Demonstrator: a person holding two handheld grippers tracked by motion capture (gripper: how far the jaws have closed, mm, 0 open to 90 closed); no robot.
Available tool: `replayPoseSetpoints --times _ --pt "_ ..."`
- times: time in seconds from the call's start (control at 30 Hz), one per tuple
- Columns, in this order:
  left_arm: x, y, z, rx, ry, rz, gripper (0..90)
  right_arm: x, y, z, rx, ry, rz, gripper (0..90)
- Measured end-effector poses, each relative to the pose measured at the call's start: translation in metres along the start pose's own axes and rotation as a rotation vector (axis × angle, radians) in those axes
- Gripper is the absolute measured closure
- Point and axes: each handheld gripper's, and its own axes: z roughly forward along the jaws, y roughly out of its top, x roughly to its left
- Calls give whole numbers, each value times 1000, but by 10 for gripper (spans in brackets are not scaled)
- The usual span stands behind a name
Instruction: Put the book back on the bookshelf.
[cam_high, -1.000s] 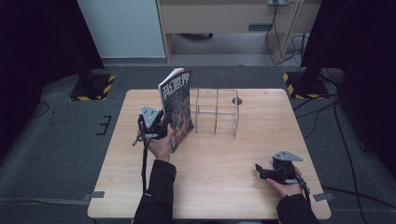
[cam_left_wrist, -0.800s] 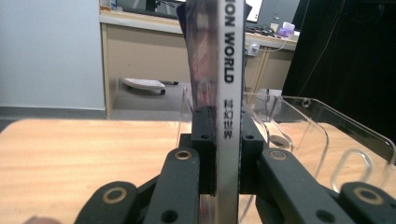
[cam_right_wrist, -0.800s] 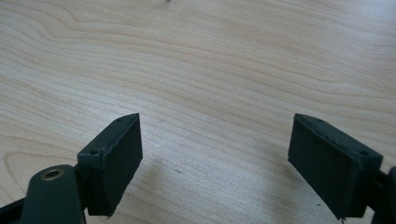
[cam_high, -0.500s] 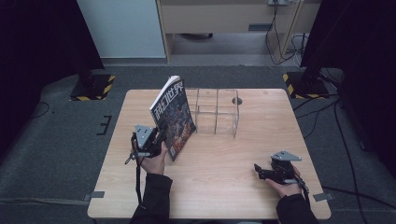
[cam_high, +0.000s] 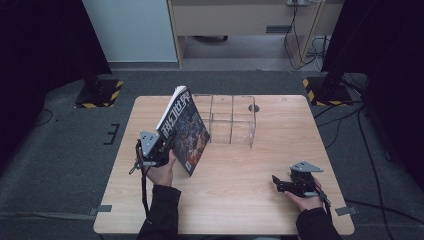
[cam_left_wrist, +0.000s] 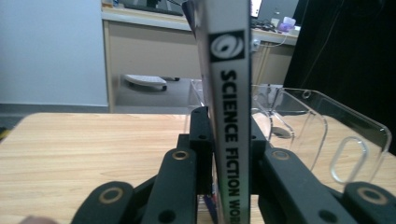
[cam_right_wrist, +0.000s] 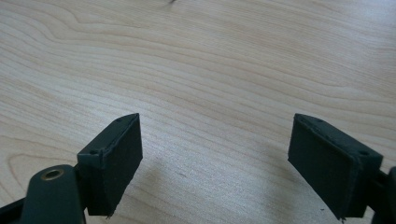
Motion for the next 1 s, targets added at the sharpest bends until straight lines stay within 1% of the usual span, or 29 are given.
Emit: replayPoseSetpoints --times 0.03,0.07,0.1,0.13,0.17,0.23,0.27,0.3,0.37,0.43,0.47,0.53,0.6,0.63,0.67,0.7,0.73,0.77,0.9,1.0 --pt "0 0 0 0 0 0 816 0 0 0 0 0 0 176" --pt "1 0 0 0 -19 -22 816 0 0 0 -2 -1 0 176" --pt "0 1 -1 -18 -16 -20 822 0 0 0 -2 1 5 176" --pt "0 1 -1 -18 -16 -20 822 0 0 0 -2 1 5 176" --pt "-1 2 0 -35 -20 -23 822 0 0 0 0 1 7 176" --pt "-3 6 3 -62 -32 -45 824 -1 0 0 2 2 4 176" --pt "-3 6 3 -62 -32 -45 824 -1 0 0 2 2 4 176" --pt "-6 10 8 -77 -43 -56 824 -1 0 0 2 3 2 176" --pt "-8 12 10 -86 -46 -56 824 -1 0 1 2 1 4 176" --pt "-11 15 14 -95 -42 -45 824 -1 0 0 2 3 3 176" --pt "-12 17 17 -98 -36 -36 824 -1 0 0 0 3 9 176" --pt "-14 22 22 -105 -21 -17 824 -3 0 0 1 3 -3 176" --pt "-15 27 27 -119 -8 -2 824 -4 -1 0 -3 1 3 176" --pt "-15 31 31 -126 -2 0 824 -4 -1 -1 1 2 3 176" --pt "-15 31 31 -126 -2 0 824 -4 -1 -1 1 2 3 176" --pt "-14 35 37 -128 3 -2 824 -4 -1 -1 1 3 6 176" --pt "-14 35 37 -128 3 -2 824 -4 -1 -1 1 3 6 176" --pt "-13 39 43 -133 4 8 824 -4 -1 0 0 4 4 176" --pt "-12 42 51 -139 12 15 824 -4 -2 1 3 3 4 177" --pt "-13 43 58 -141 25 30 824 -6 -2 1 1 4 4 178"
